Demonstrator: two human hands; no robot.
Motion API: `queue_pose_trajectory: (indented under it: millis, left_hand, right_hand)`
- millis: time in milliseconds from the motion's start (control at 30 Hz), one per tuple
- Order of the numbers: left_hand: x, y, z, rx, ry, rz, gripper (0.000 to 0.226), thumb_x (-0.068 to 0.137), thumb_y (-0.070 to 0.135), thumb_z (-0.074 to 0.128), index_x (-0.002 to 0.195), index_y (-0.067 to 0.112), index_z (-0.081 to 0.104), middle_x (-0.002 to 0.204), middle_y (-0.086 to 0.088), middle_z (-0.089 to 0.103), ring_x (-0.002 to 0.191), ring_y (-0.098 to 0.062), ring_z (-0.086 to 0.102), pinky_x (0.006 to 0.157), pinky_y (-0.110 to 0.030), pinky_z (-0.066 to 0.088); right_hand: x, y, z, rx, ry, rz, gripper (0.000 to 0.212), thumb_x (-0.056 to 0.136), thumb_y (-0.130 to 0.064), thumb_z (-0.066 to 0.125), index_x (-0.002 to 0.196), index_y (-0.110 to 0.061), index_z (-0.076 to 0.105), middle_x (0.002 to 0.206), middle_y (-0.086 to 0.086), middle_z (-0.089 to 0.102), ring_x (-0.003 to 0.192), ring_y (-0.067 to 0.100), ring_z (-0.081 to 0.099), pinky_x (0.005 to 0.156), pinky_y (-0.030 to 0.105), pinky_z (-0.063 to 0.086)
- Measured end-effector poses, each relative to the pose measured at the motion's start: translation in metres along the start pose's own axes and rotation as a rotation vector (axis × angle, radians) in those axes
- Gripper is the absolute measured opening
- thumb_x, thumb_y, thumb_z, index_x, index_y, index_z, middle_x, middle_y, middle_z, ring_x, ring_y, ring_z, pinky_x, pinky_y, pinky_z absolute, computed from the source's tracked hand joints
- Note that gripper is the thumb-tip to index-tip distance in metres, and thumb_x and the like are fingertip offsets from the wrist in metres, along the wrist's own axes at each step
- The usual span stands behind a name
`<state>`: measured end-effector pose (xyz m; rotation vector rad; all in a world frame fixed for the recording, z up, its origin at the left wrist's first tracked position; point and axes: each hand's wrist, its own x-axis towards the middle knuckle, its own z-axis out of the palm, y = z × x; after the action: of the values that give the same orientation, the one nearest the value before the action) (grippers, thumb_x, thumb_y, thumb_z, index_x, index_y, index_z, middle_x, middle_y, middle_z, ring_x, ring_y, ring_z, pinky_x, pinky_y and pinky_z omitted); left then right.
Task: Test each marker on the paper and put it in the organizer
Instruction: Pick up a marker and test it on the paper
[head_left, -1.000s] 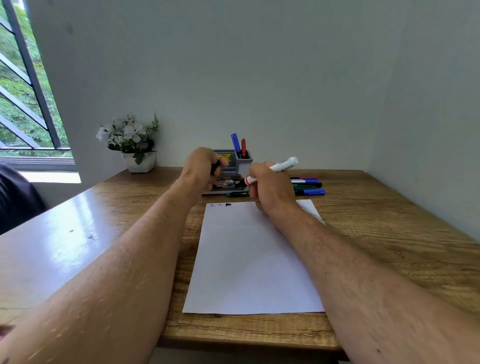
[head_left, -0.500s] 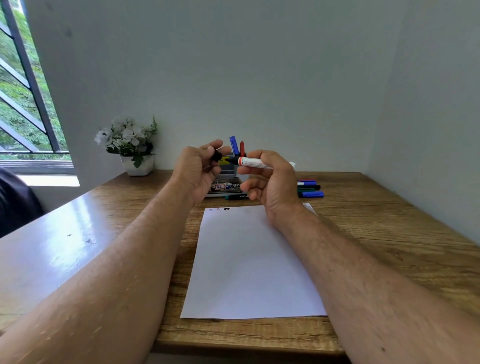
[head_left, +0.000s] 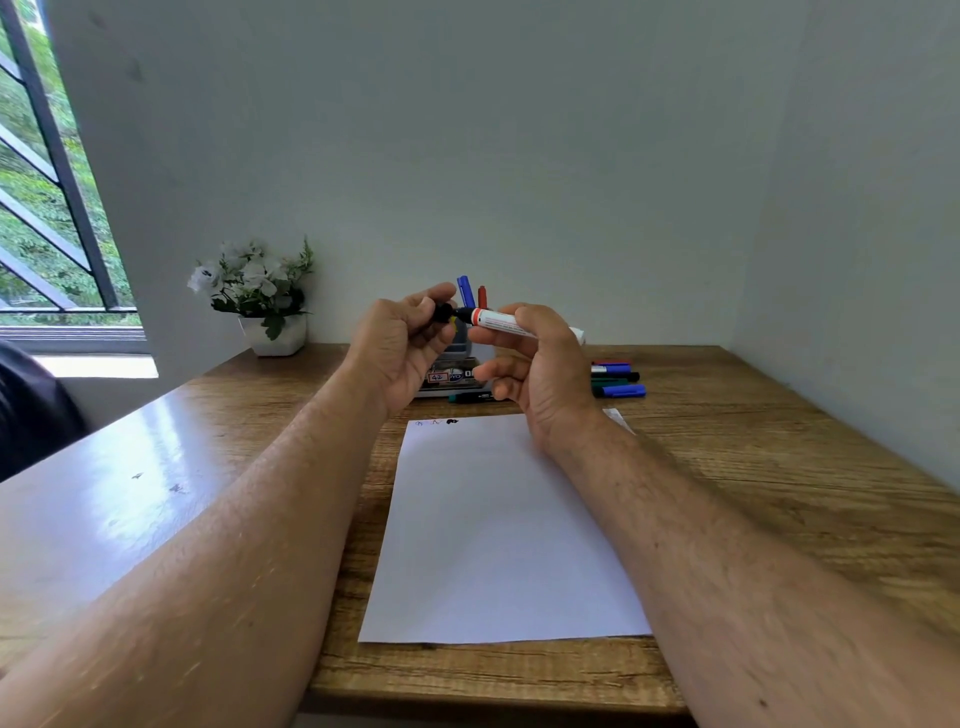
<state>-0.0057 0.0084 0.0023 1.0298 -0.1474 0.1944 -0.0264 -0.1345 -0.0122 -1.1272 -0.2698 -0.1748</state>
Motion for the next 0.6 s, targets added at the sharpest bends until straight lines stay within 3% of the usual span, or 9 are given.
queue_pose_trajectory:
  millis: [300,600]
  left_hand:
    - [-0.0028,0.0008,0.0018,0.019,-0.010,0.020,0.031,0.098,-0.001,0.040,0.107,0.003,0.069,0.102,-0.015,0.066,0.084,-0.017,0.062,0.066,-0.020,0.056]
    - [0.0055,-0.0001,-0.0018,-0.054,0.053,0.070,0.023,0.096,-0.001,0.050,0.116,0.004,0.060,0.095,-0.013,0.071,0.078,-0.016,0.067,0.066,-0.022,0.057]
  right_hand:
    - [-0.0006,0.0000,0.0006,-0.075,0.009,-0.005,0.026,0.100,-0.025,0.051,0.114,-0.008,0.065,0.098,0.009,0.078,0.051,0.017,0.065,0.043,0.023,0.046]
    - [-0.0034,-0.0014,0.0010,-0.178,0.017,-0.061,0.018,0.096,-0.021,0.063,0.111,-0.020,0.072,0.101,0.007,0.077,0.052,0.015,0.066,0.043,0.022,0.048]
